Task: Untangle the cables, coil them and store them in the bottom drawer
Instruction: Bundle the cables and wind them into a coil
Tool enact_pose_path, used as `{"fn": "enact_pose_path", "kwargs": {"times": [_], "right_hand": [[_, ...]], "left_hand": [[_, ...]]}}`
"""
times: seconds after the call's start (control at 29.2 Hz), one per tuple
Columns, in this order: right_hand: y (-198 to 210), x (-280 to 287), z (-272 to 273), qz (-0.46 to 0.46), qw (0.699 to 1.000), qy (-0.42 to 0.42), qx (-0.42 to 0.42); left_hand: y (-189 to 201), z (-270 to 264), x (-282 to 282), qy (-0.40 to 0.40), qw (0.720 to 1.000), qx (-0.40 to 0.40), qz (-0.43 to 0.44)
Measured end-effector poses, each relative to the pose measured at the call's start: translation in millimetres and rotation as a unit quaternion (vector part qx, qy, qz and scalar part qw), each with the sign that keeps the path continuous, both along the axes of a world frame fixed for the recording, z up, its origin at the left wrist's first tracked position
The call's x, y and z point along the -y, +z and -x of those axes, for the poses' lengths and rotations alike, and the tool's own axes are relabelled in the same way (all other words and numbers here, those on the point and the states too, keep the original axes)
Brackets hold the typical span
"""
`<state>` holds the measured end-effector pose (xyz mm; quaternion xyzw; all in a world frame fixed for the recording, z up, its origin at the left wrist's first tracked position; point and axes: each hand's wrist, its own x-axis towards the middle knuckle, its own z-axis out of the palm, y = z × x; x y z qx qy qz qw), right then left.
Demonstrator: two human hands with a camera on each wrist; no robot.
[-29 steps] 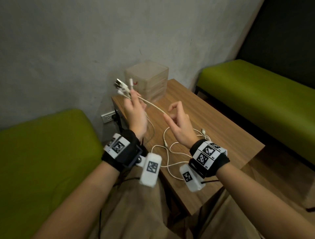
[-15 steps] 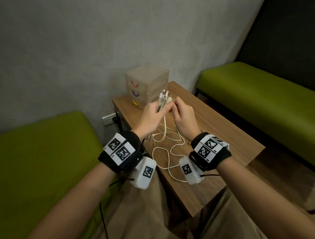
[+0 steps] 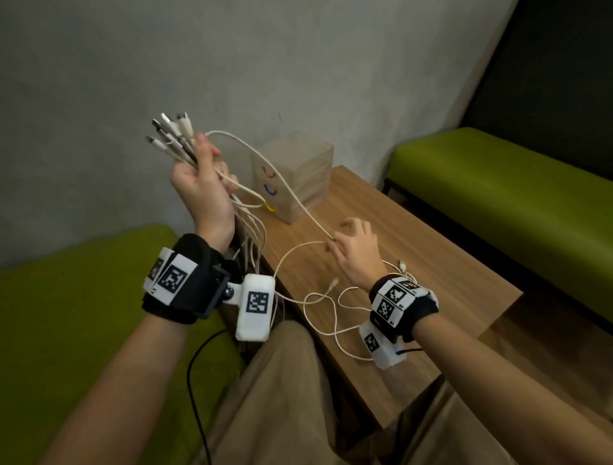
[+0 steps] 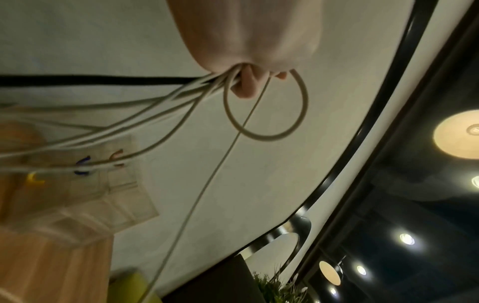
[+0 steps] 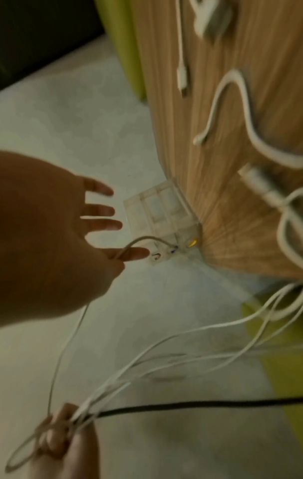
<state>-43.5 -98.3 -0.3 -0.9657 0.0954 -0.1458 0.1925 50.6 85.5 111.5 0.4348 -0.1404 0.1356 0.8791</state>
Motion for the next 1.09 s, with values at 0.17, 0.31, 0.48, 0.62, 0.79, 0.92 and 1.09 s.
{"fn": "enact_pose_path", "kwargs": {"times": [0.17, 0.31, 0.48, 0.62, 0.79, 0.92, 1.09], "right_hand": [[44, -52, -28, -0.133, 0.977, 0.118, 0.113], [73, -111, -52, -0.31, 0.915, 0.193, 0.168], [61, -135, -76, -0.193, 0.953, 0.213, 0.099], [42, -113, -88, -0.036, 0.985, 0.144, -0.093], [58, -119, -84, -0.162, 0.951, 0.219, 0.143], [107, -143, -86, -0.201, 0.874, 0.275, 0.347], [128, -158, -92, -0.247, 0.872, 0.297, 0.302]], "left_hand": [[-8, 14, -11, 0.075, 0.995, 0.035, -0.052], [-11, 14, -30, 0.126, 0.989, 0.04, -0.07], [-7, 2, -57, 0.186, 0.972, 0.022, -0.139], [-17, -4, -66, 0.167, 0.967, -0.007, -0.191], [-26, -3, -68, 0.188, 0.961, -0.003, -0.204], [-15, -1, -66, 0.206, 0.963, 0.012, -0.175], [-8, -11, -68, 0.209, 0.965, 0.016, -0.159]]}}
